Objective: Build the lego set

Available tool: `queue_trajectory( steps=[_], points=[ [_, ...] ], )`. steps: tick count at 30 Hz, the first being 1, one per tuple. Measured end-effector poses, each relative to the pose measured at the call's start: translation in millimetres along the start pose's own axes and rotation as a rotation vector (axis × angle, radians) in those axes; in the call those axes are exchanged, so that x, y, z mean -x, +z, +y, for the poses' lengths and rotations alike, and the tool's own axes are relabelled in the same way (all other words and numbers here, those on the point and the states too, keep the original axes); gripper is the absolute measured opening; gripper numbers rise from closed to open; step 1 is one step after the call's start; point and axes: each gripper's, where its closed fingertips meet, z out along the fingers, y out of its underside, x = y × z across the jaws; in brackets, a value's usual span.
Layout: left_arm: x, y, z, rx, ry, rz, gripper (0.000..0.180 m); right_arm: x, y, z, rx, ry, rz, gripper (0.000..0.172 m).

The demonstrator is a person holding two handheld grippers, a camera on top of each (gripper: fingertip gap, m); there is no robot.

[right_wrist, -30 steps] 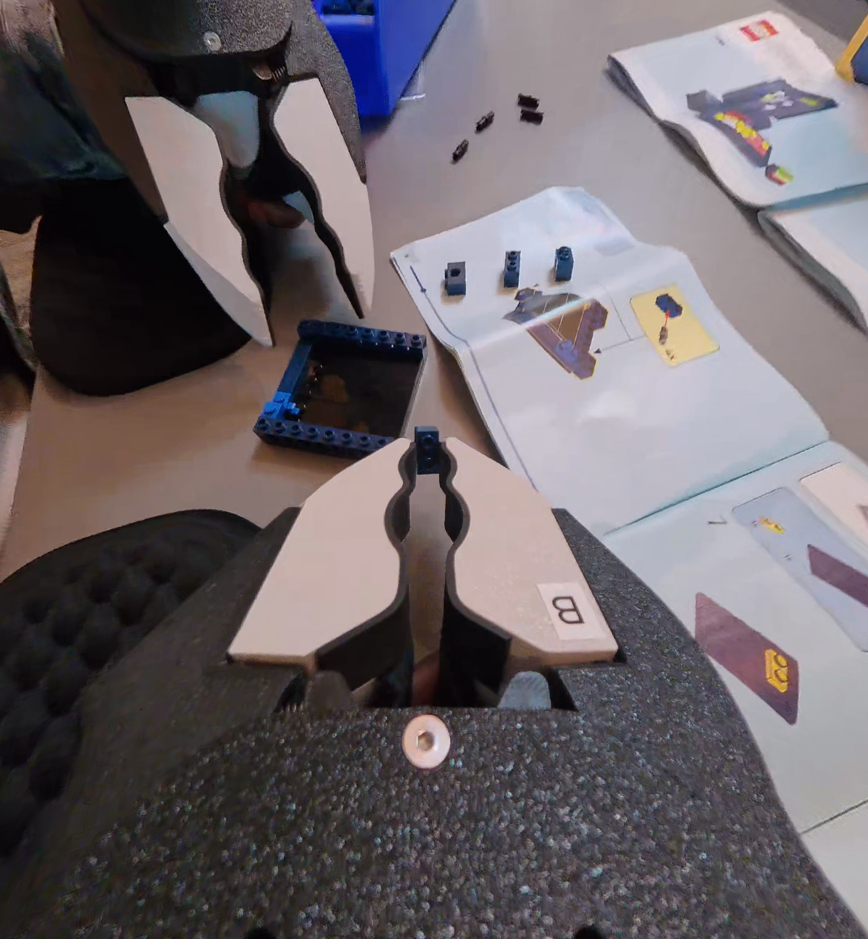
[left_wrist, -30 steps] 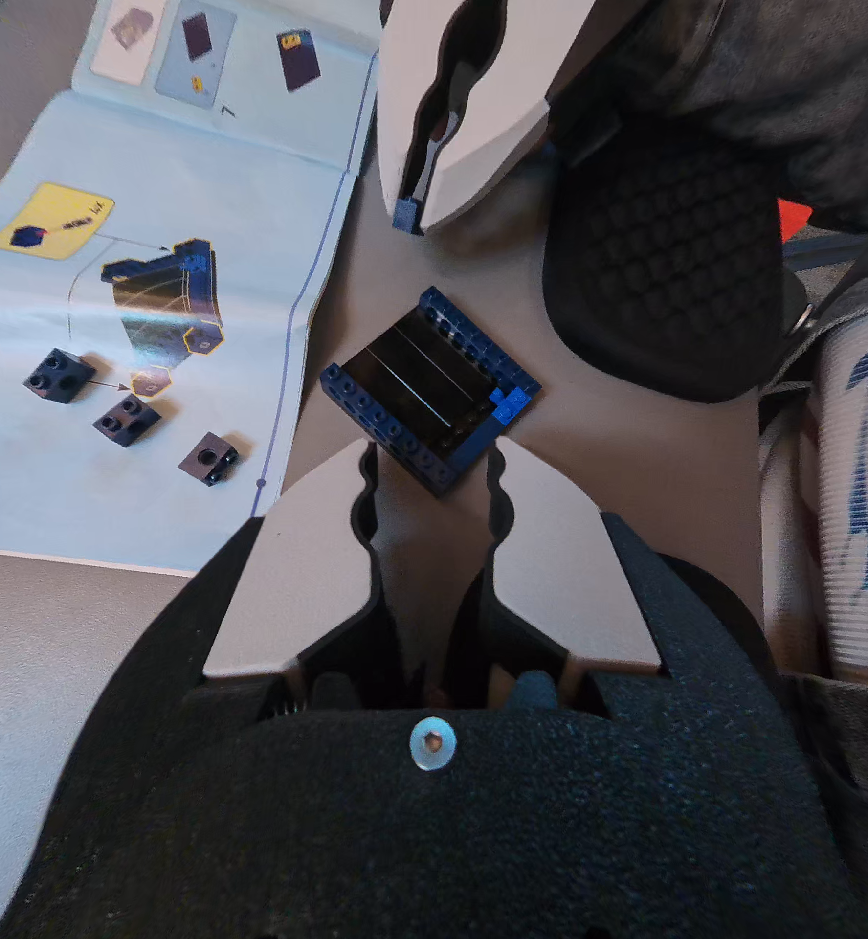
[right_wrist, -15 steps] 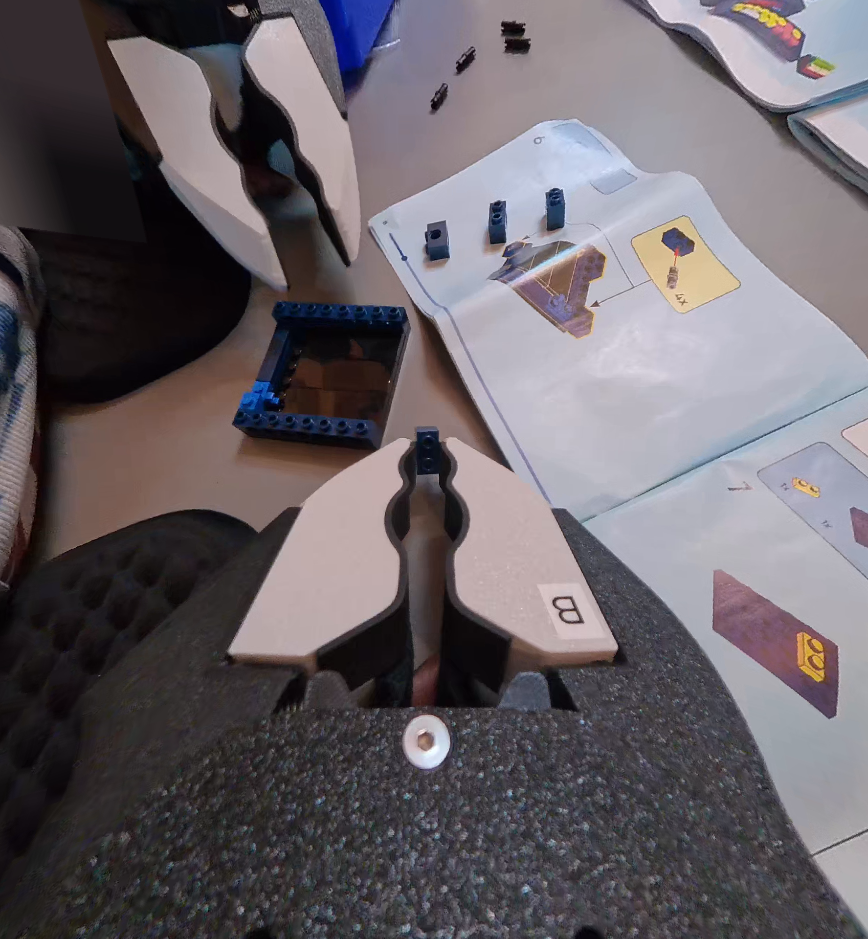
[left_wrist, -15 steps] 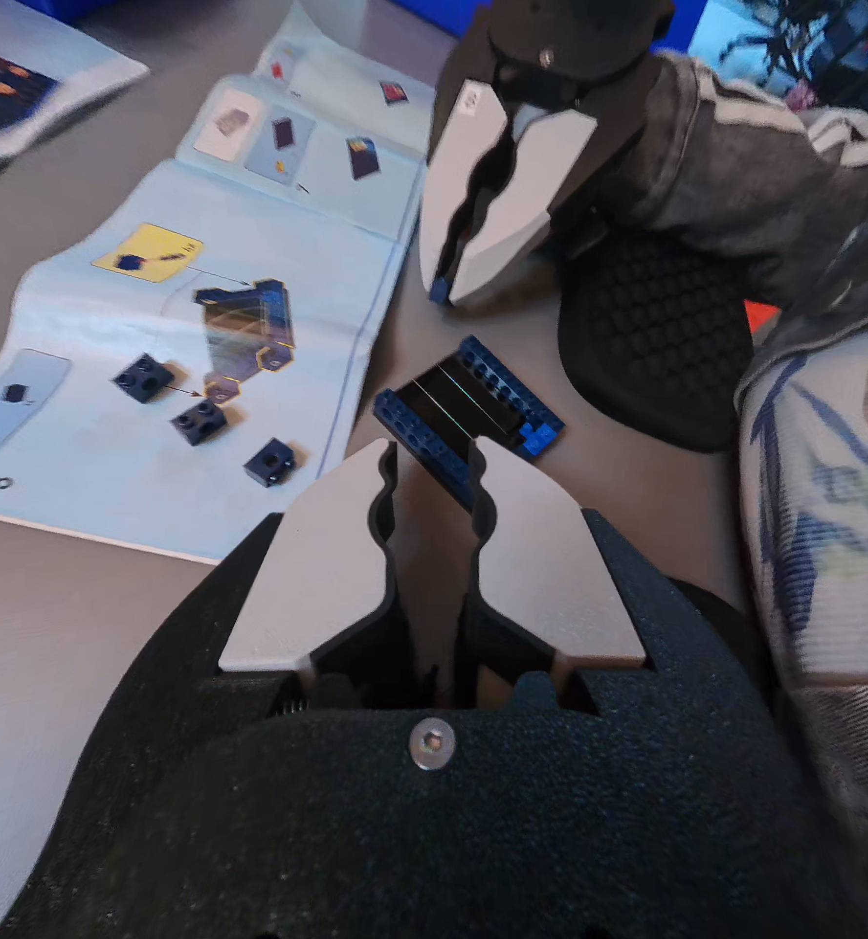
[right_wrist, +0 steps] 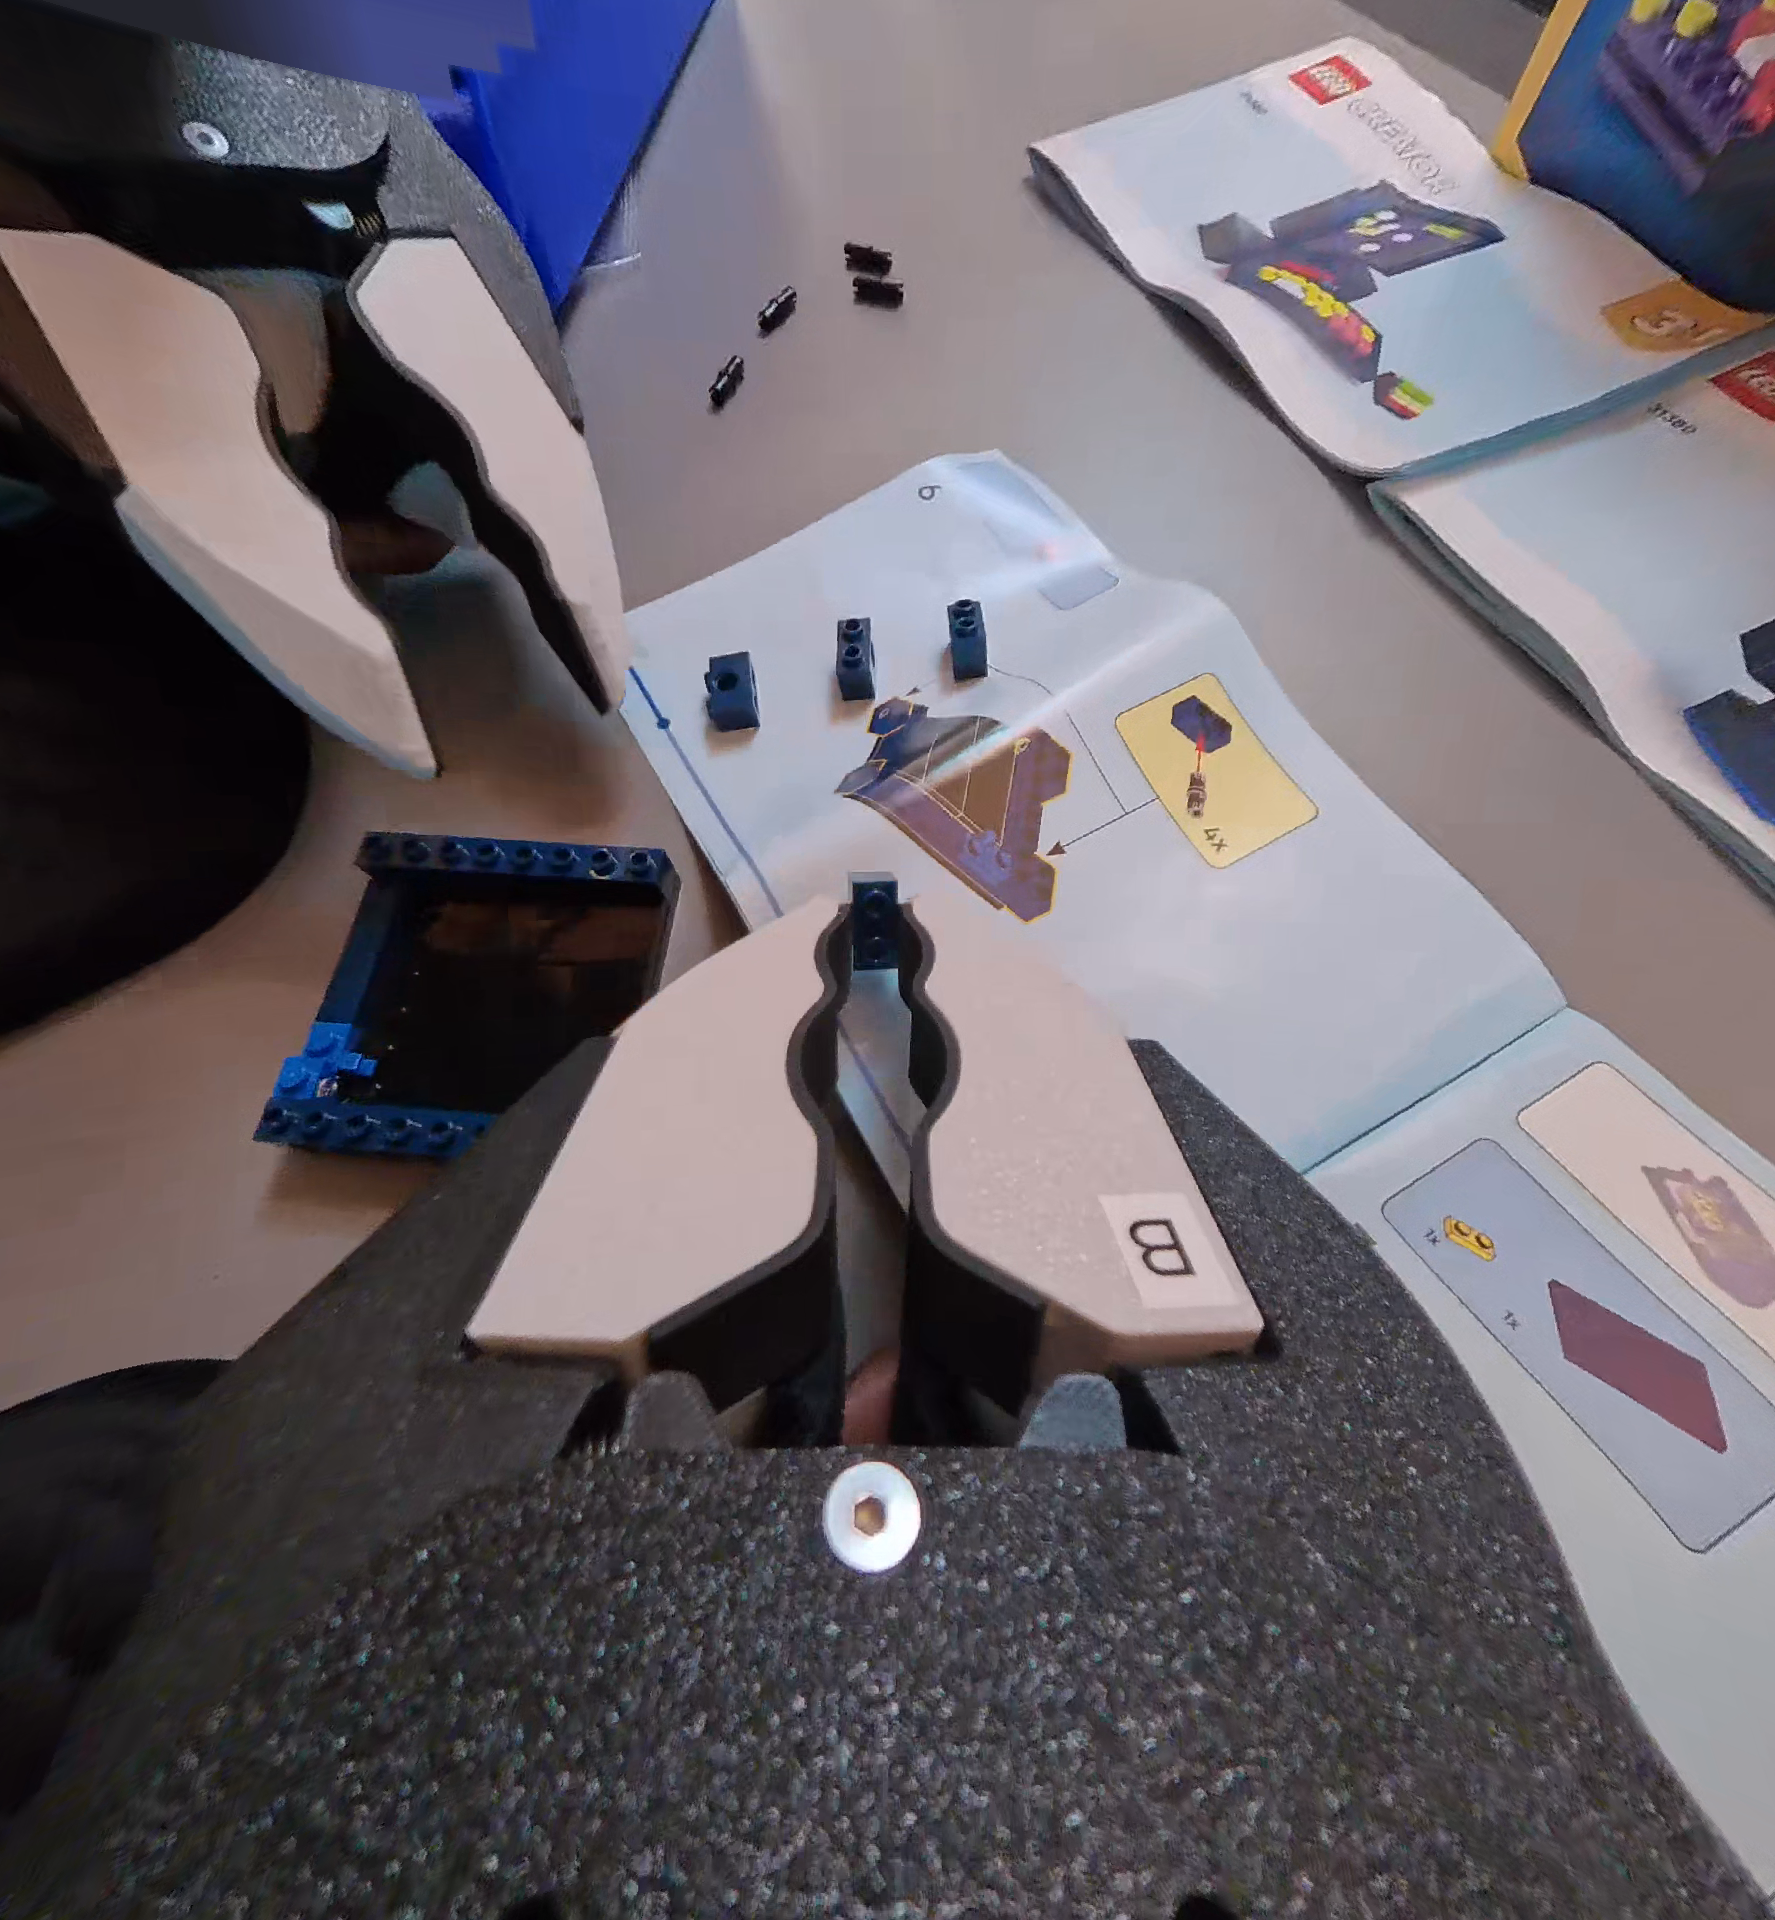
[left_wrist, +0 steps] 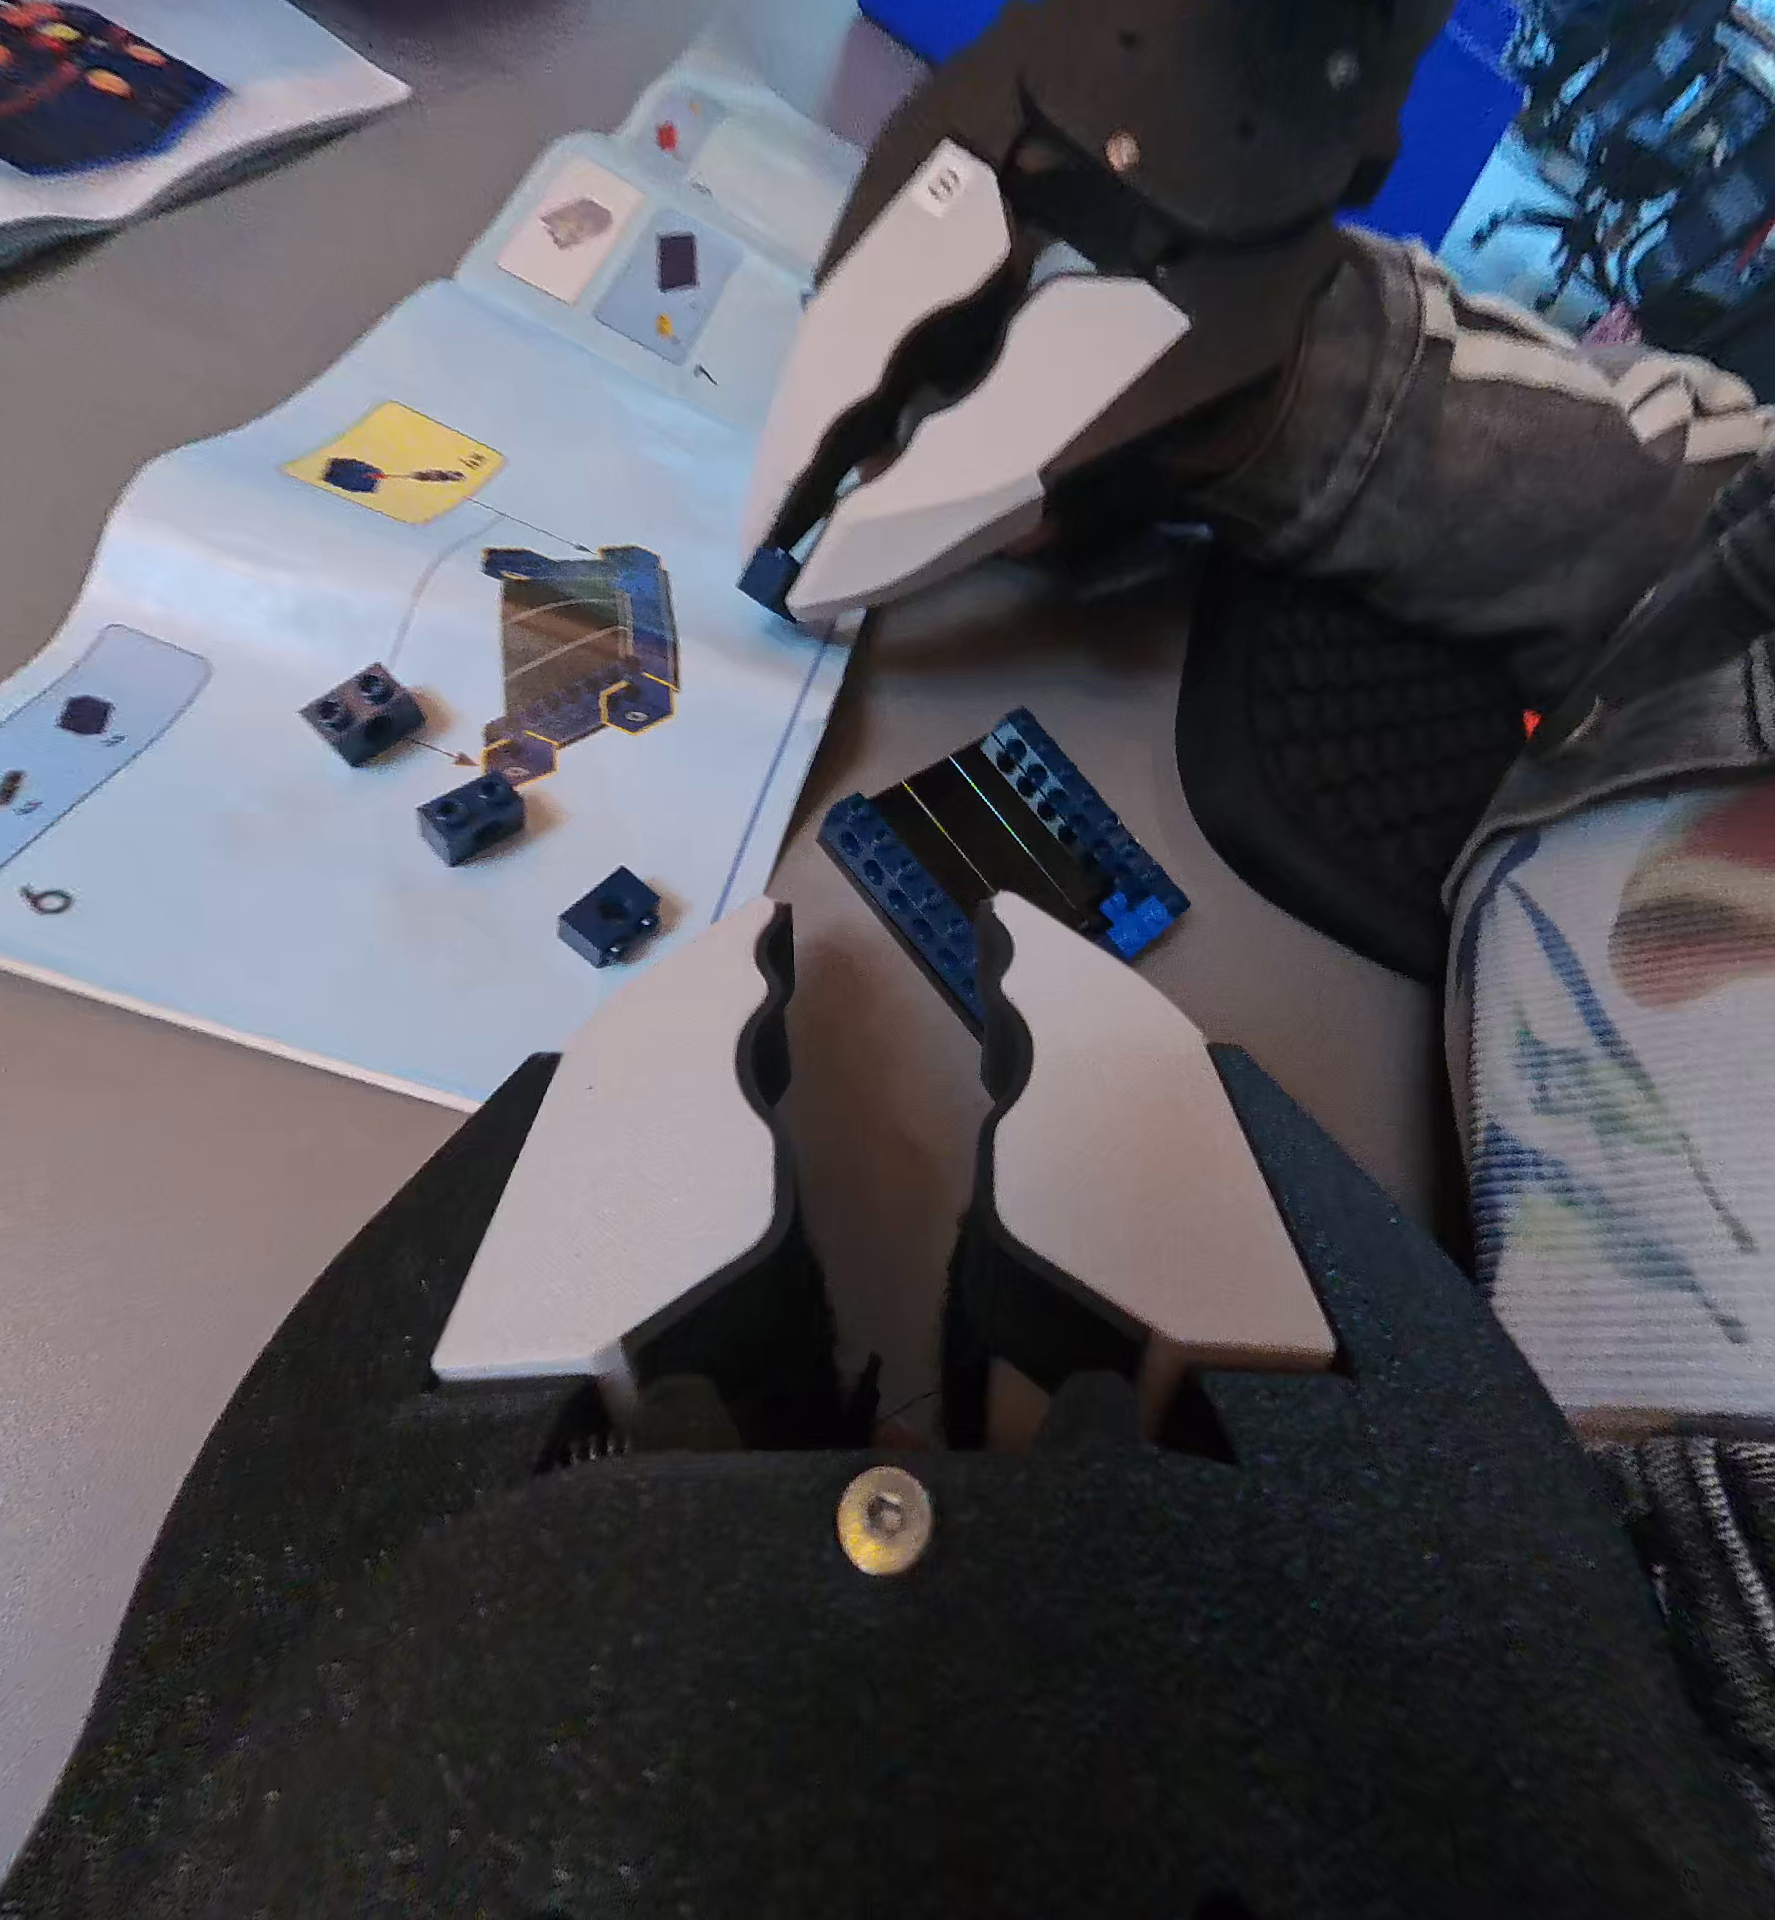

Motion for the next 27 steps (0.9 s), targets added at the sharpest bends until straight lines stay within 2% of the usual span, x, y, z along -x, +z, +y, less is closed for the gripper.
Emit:
queue_trajectory(
  steps=[5,27],
  points=[
    [-8,7,10,0.082,0.075,0.016,0.030,-1,-1,-2,-0.016,0.033,-0.019,0.008],
    [-11,10,16,0.123,0.097,0.025,0.029,2,-2,-3,-0.026,0.021,-0.040,0.008]
  ],
)
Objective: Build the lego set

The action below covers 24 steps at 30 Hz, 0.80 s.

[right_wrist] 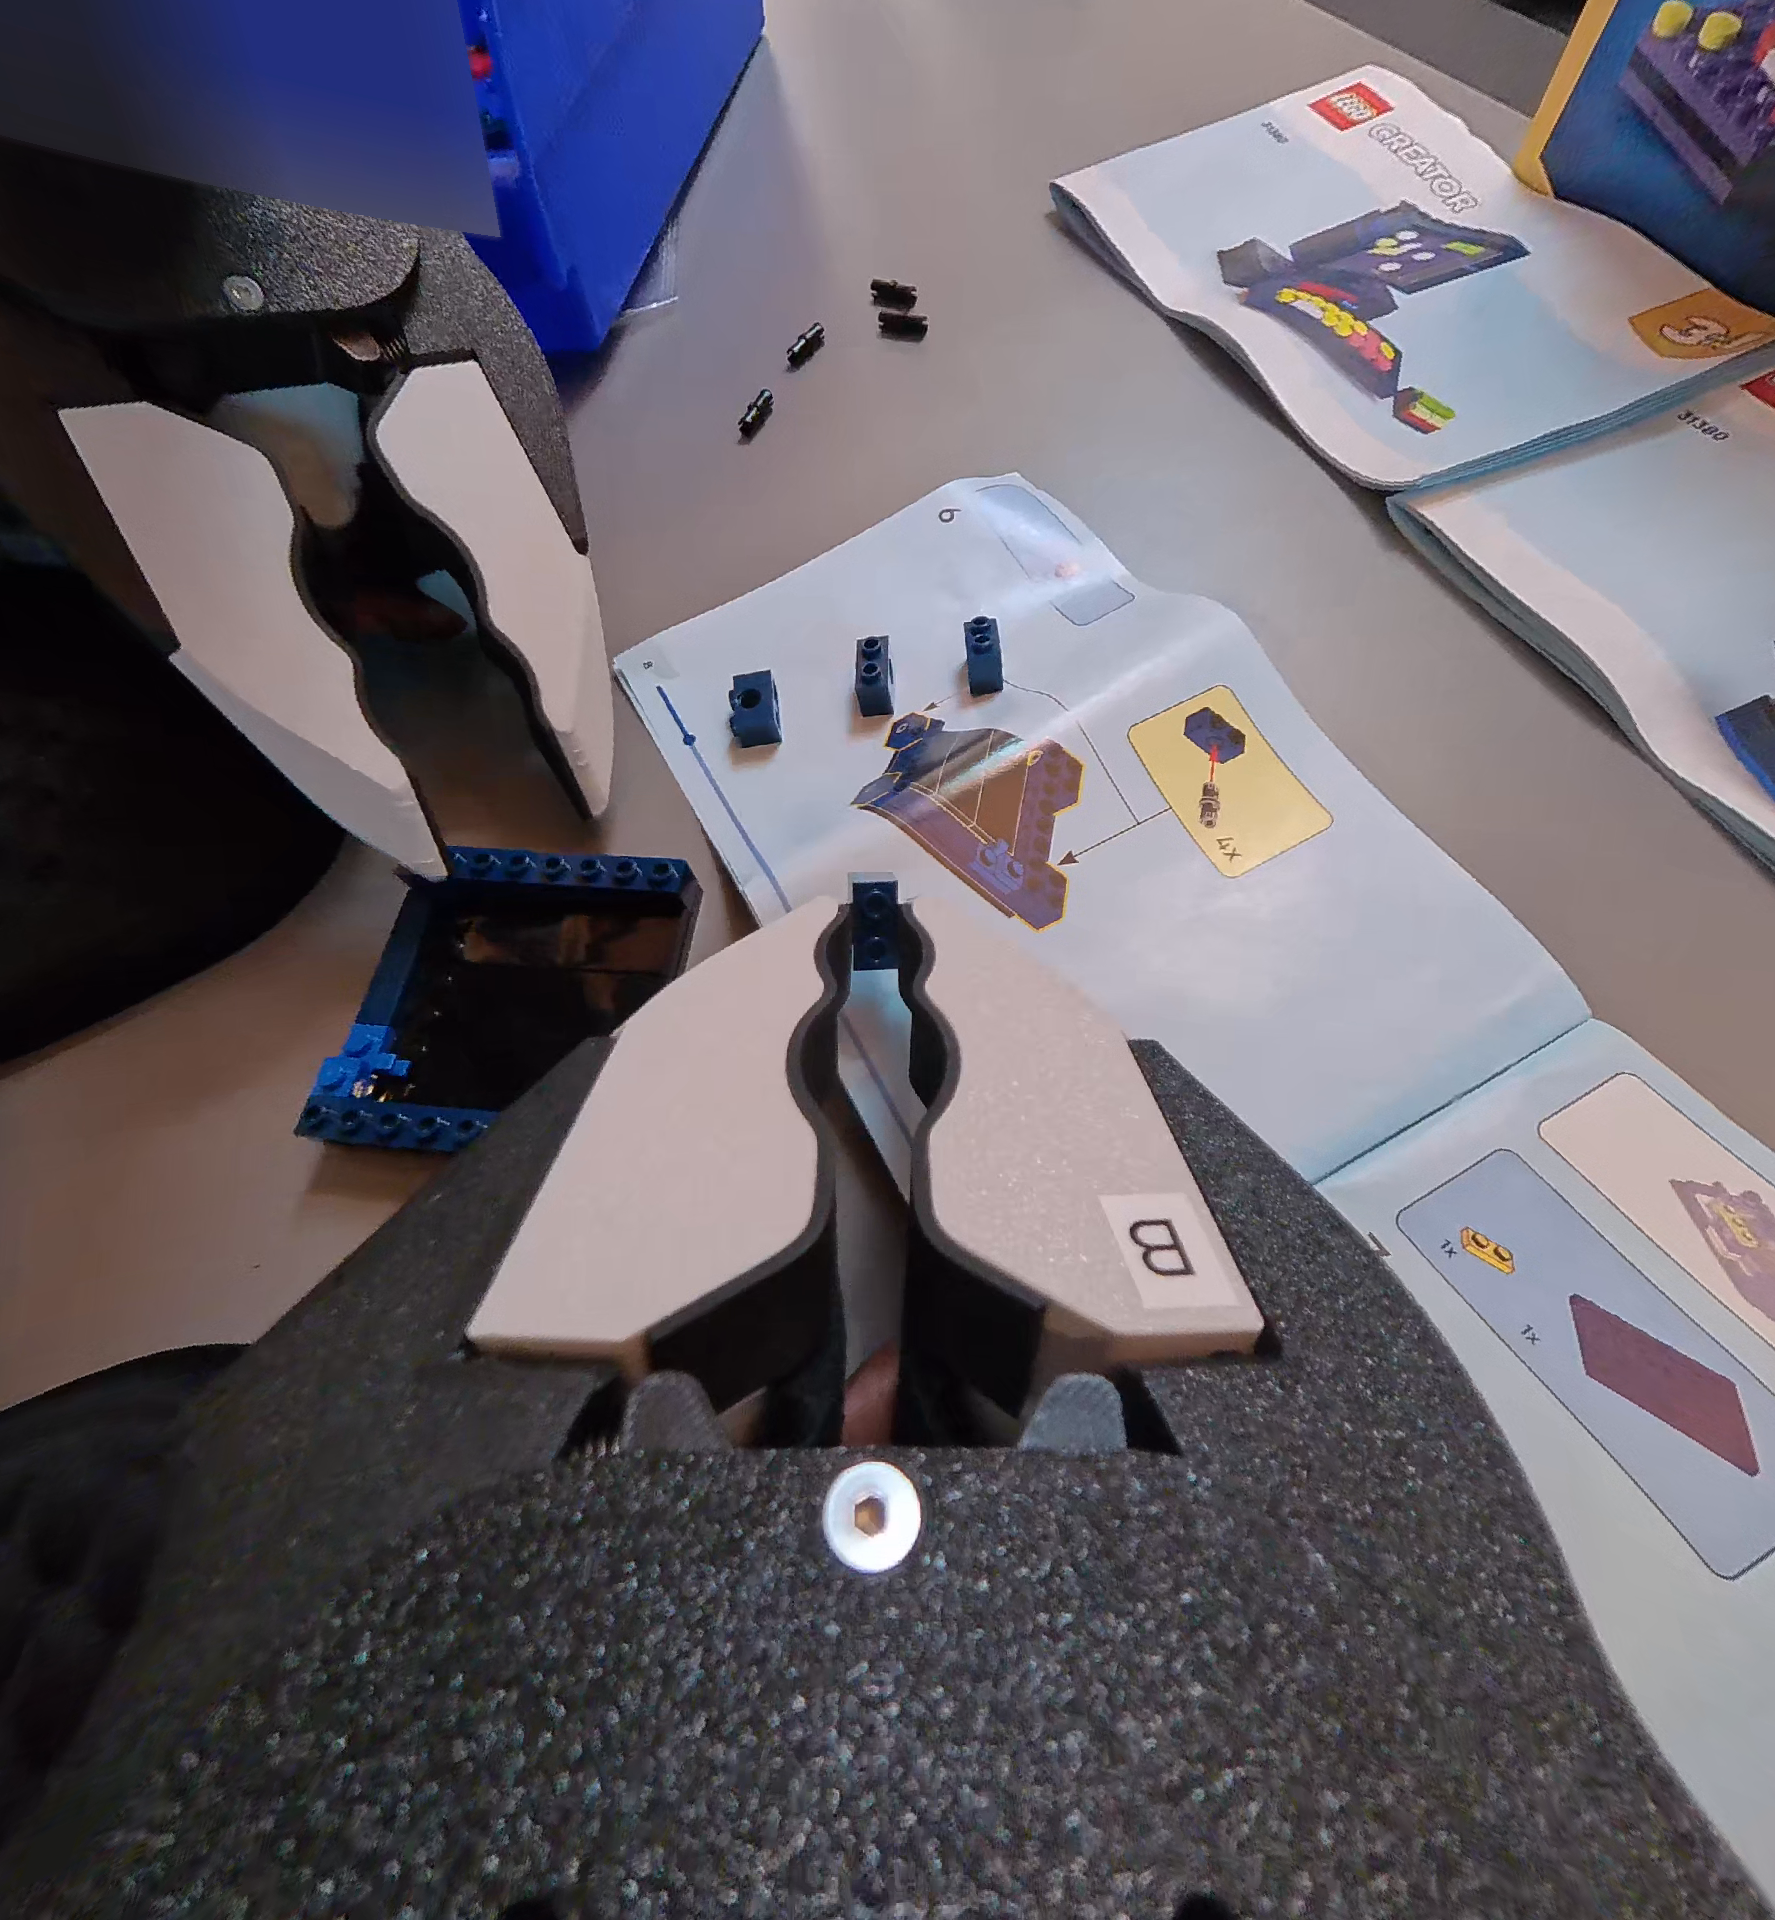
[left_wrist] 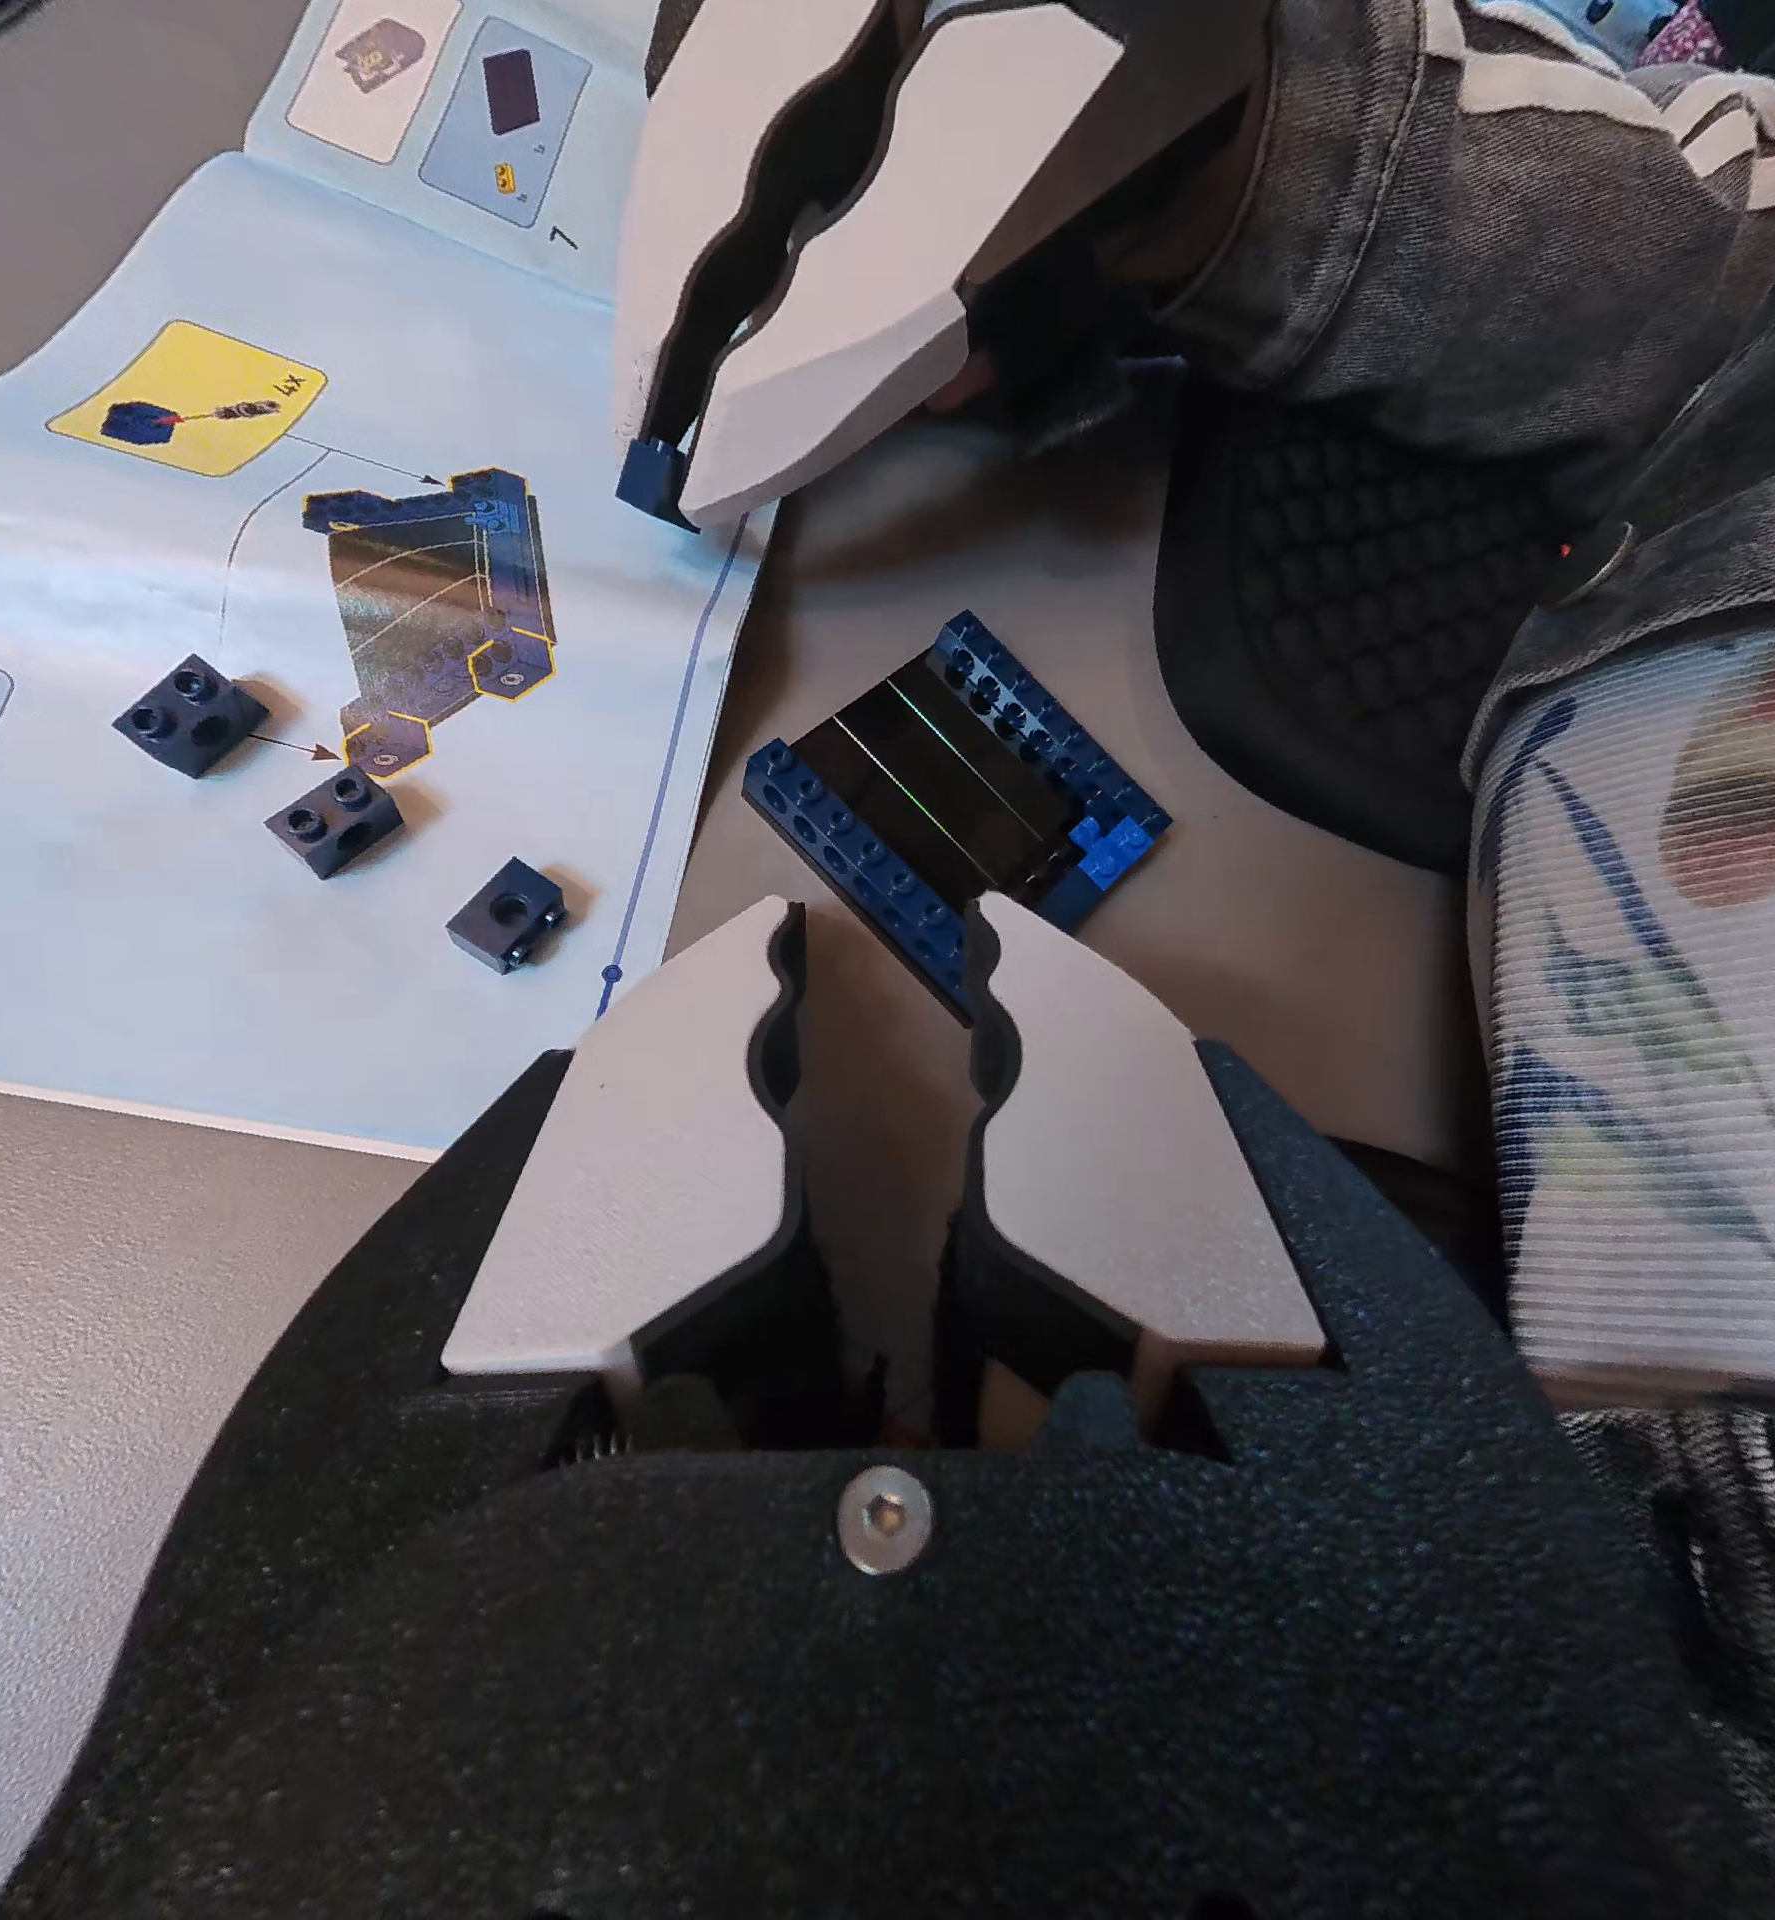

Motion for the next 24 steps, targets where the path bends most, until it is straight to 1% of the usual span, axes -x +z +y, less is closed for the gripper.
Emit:
queue_trajectory(
  steps=[5,8,11,13,15,17,19,21,24],
  points=[
    [-1,0,0,0.003,0.005,0.005,0.027,0,-1,-1,-0.011,0.004,-0.002,0.008],
    [1,-2,-3,-0.023,0.001,-0.005,0.024,1,-4,-6,-0.053,0.016,-0.013,0.008],
    [3,-10,-14,-0.113,0.019,-0.023,0.024,7,-13,-23,-0.182,0.115,-0.093,0.008],
    [7,-18,-24,-0.195,0.061,-0.066,0.025,12,-22,-40,-0.294,0.254,-0.191,0.008],
    [12,-26,-33,-0.263,0.124,-0.136,0.028,17,-31,-55,-0.399,0.419,-0.318,0.008],
    [15,-33,-40,-0.312,0.214,-0.222,0.033,23,-38,-66,-0.467,0.528,-0.425,0.008],
    [15,-41,-50,-0.365,0.330,-0.312,0.038,32,-43,-73,-0.492,0.601,-0.519,0.008],
    [7,-48,-60,-0.428,0.452,-0.373,0.038,41,-45,-82,-0.519,0.699,-0.615,0.008],
    [-9,-54,-70,-0.499,0.585,-0.409,0.039,55,-41,-89,-0.534,0.834,-0.724,0.007]
  ],
)
